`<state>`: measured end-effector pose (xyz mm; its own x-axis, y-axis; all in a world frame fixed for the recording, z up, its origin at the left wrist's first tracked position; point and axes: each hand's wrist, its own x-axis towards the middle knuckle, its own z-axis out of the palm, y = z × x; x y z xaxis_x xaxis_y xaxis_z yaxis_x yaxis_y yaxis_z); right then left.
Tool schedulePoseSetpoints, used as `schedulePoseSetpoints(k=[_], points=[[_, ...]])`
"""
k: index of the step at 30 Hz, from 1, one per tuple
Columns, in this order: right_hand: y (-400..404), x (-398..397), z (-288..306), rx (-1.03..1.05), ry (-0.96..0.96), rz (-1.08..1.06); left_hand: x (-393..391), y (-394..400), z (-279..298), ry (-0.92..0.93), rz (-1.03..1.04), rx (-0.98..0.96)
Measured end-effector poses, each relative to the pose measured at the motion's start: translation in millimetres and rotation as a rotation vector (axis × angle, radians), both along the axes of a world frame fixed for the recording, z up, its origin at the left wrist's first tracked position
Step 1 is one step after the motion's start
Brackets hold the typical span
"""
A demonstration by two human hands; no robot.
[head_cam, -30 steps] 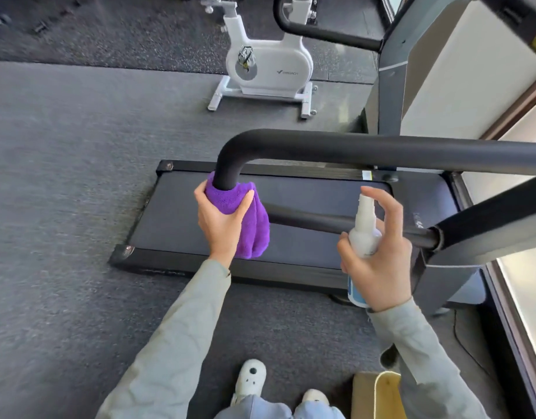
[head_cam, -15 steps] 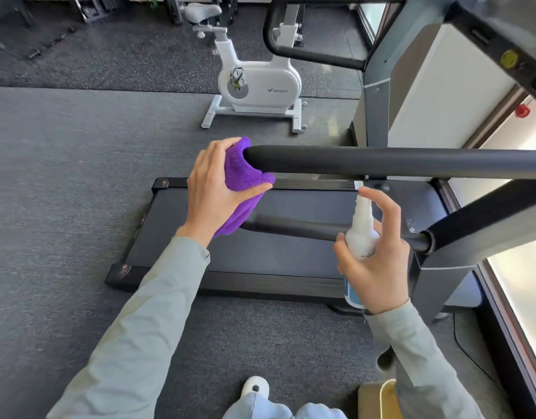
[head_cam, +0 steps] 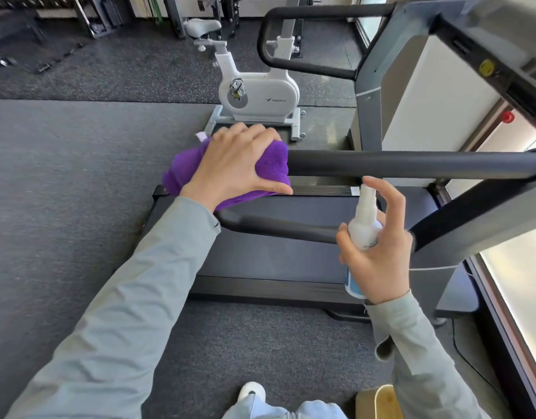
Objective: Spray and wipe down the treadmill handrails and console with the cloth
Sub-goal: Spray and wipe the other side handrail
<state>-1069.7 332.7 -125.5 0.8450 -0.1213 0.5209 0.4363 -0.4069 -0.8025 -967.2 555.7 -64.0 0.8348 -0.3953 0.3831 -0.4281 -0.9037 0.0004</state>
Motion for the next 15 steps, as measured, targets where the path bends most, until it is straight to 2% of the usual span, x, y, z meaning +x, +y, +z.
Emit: schedulePoseSetpoints(k=[3,10,15], points=[[-5.5,1.0,1.0,0.006,-0.004,0.001,5.7,-15.9,3.7,-0.033,-0.011,0.116],[-31.9,3.1,3.4,0.049,0.02,-0.066,13.8,-44.1,7.0,-0.059,-0.027,0.154],[-61.8,4.7,12.3,0.069,-0.007,-0.094,22.8,-102.8,10.2,-0.037,-0.082,0.187]])
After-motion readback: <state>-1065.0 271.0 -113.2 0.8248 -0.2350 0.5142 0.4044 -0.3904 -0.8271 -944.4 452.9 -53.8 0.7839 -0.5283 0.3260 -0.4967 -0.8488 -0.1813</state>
